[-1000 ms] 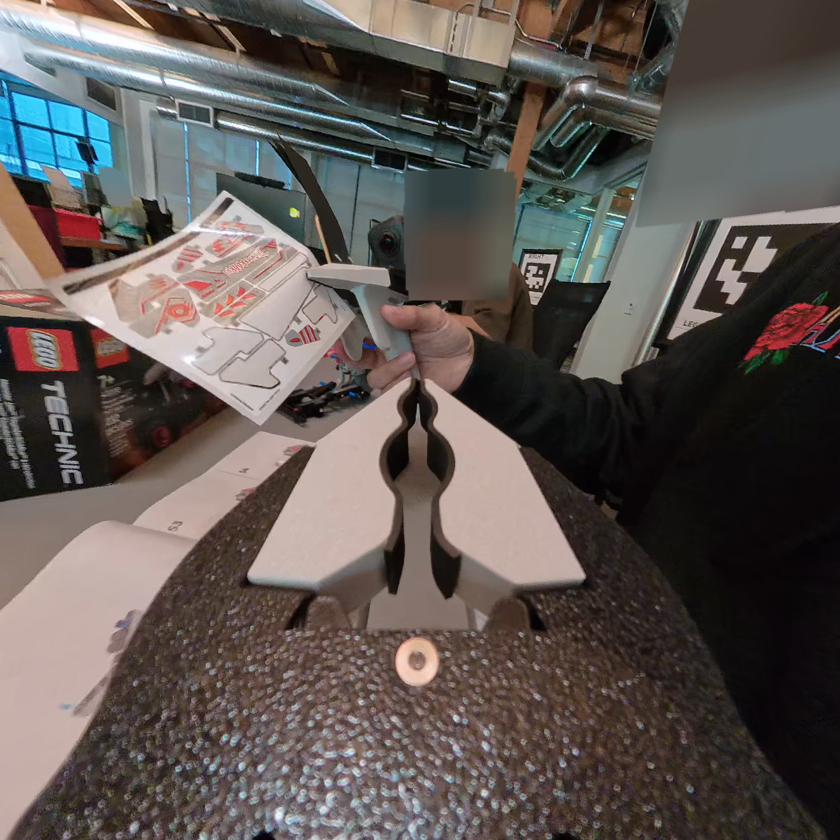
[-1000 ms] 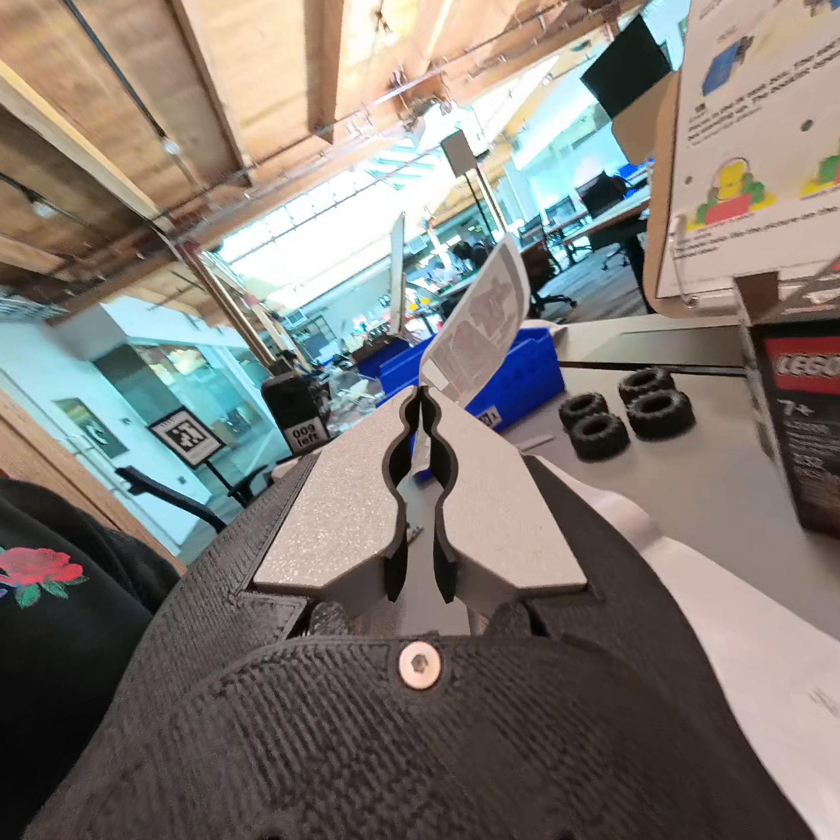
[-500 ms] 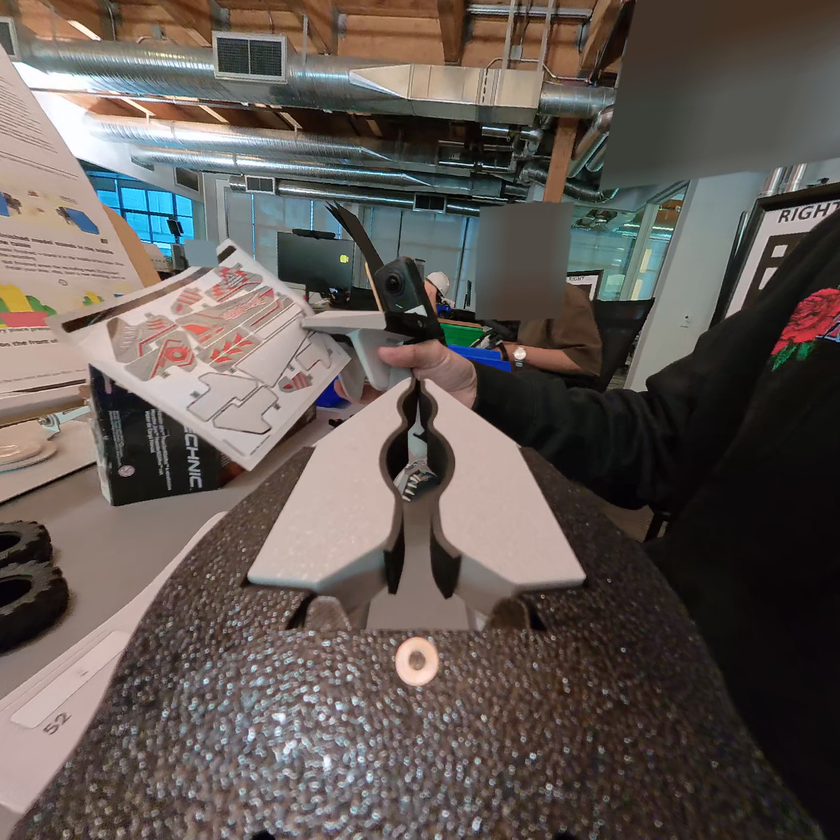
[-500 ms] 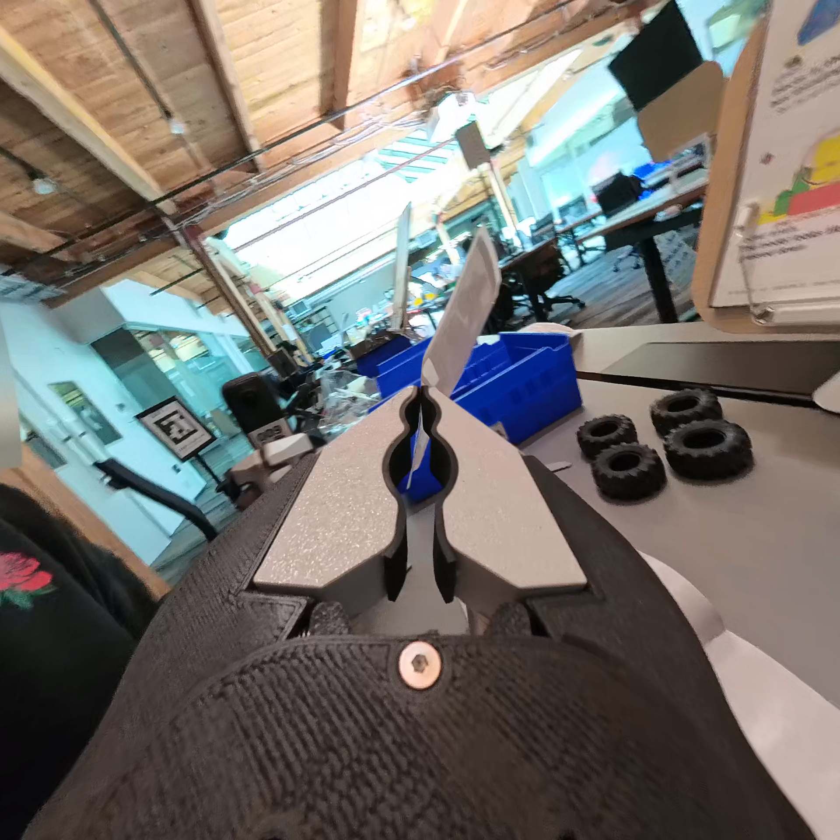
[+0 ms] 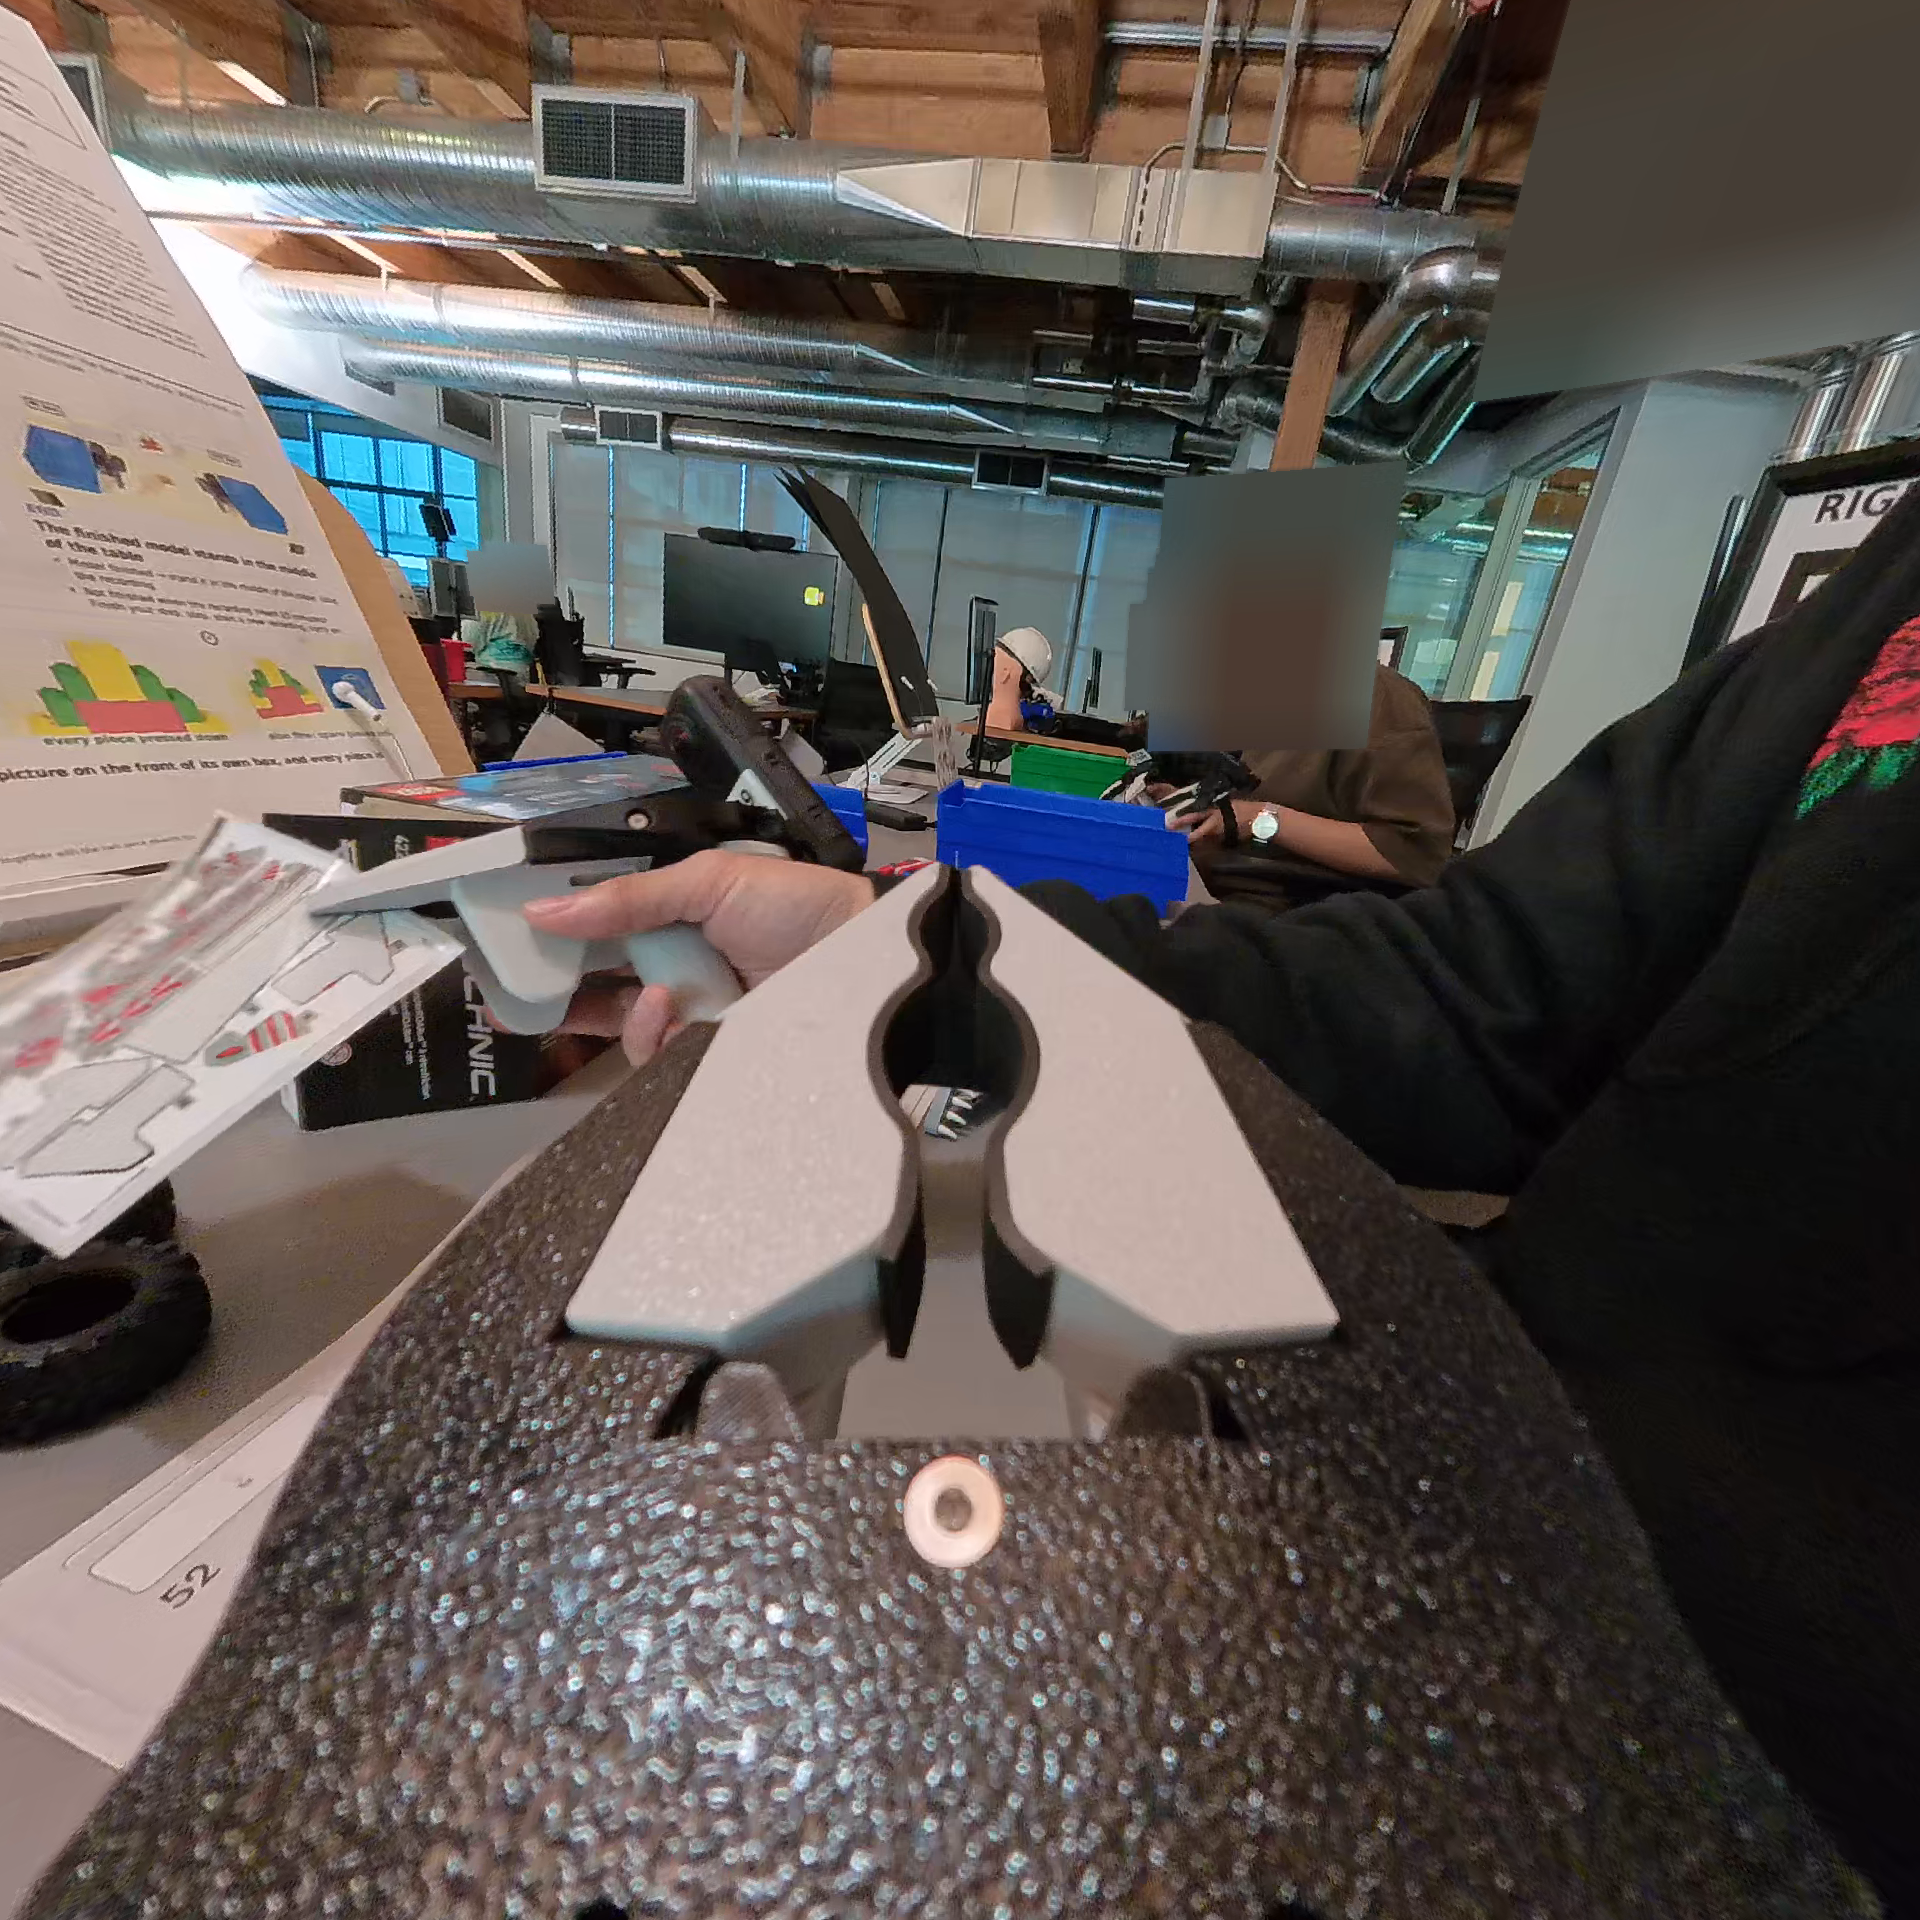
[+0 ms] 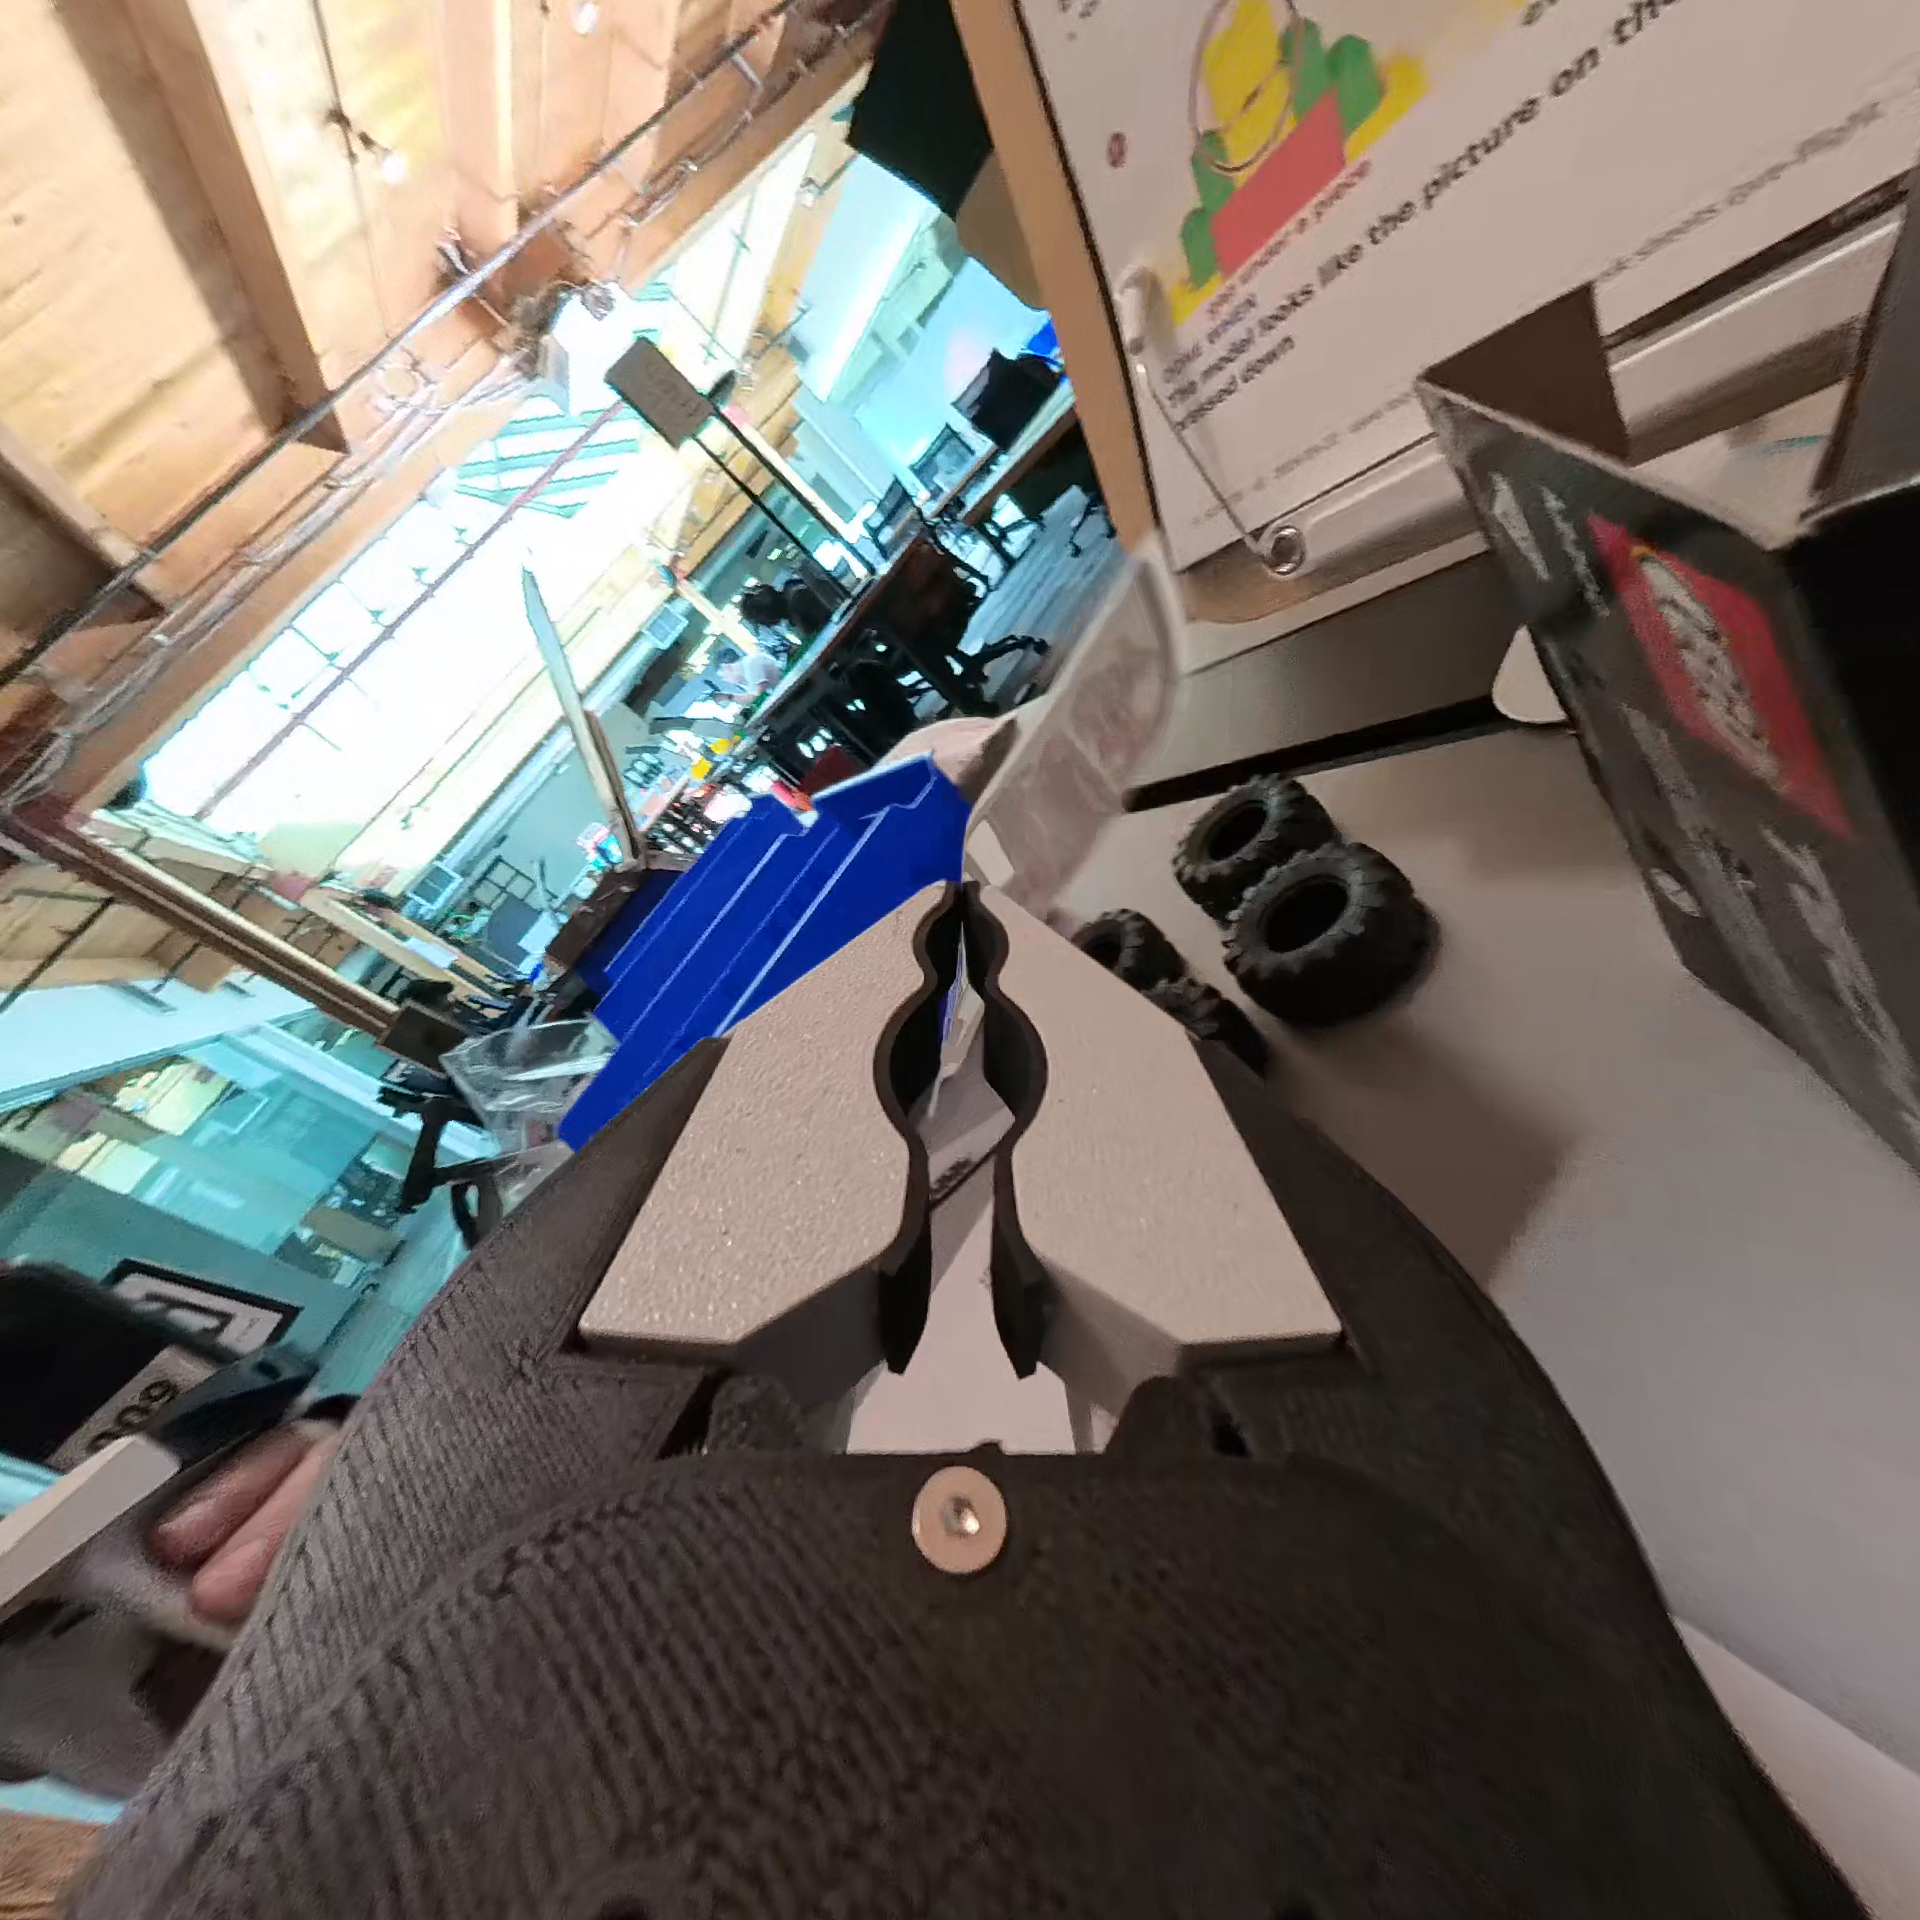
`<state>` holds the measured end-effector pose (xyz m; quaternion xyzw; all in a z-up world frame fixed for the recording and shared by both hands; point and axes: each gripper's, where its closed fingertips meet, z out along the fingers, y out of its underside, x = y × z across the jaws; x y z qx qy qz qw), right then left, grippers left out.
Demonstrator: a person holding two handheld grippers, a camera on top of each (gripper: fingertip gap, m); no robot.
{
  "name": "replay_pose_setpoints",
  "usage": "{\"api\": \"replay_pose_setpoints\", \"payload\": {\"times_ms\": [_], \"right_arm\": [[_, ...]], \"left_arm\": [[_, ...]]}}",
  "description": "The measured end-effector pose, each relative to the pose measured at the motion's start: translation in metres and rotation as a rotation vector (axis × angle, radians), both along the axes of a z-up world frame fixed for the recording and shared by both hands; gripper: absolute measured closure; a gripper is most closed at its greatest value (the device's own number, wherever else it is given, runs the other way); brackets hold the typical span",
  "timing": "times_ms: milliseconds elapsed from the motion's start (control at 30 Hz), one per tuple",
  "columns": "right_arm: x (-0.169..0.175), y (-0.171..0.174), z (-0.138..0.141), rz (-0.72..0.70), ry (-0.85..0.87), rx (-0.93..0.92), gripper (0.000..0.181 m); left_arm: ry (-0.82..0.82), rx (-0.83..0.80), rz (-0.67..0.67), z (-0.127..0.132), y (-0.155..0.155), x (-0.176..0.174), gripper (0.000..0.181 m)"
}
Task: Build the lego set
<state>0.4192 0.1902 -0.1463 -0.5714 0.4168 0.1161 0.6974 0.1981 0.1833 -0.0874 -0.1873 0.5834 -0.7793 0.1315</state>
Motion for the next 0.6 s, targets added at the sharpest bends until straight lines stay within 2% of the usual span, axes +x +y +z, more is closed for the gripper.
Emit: {"api": "replay_pose_setpoints", "payload": {"times_ms": [67, 167, 300, 400, 467, 533, 600], "right_arm": [[0.010, -0.002, -0.012, -0.043, 0.022, -0.058, 0.181], [0.028, -0.020, -0.036, -0.195, 0.089, -0.138, 0.181], [0.027, -0.028, -0.048, -0.214, 0.093, -0.218, 0.181], [0.006, -0.020, -0.032, -0.122, -0.011, -0.287, 0.181], [-0.010, -0.016, -0.006, -0.059, -0.147, -0.316, 0.181], [-0.009, -0.027, 0.026, -0.085, -0.305, -0.391, 0.181], [0.003, -0.050, 0.064, -0.149, -0.364, -0.360, 0.181]], "left_arm": [[0.000, -0.007, -0.004, 0.001, 0.000, -0.001, 0.181], [0.000, -0.004, -0.005, 0.000, 0.000, -0.001, 0.181], [0.002, -0.008, -0.004, 0.000, 0.001, 0.000, 0.181], [-0.002, -0.012, -0.005, 0.001, 0.001, -0.001, 0.181], [0.001, -0.008, -0.009, 0.000, 0.000, -0.001, 0.181], [0.000, -0.004, -0.009, 0.000, 0.000, -0.001, 0.181], [0.001, -0.004, -0.009, -0.001, 0.000, -0.001, 0.181]]}}
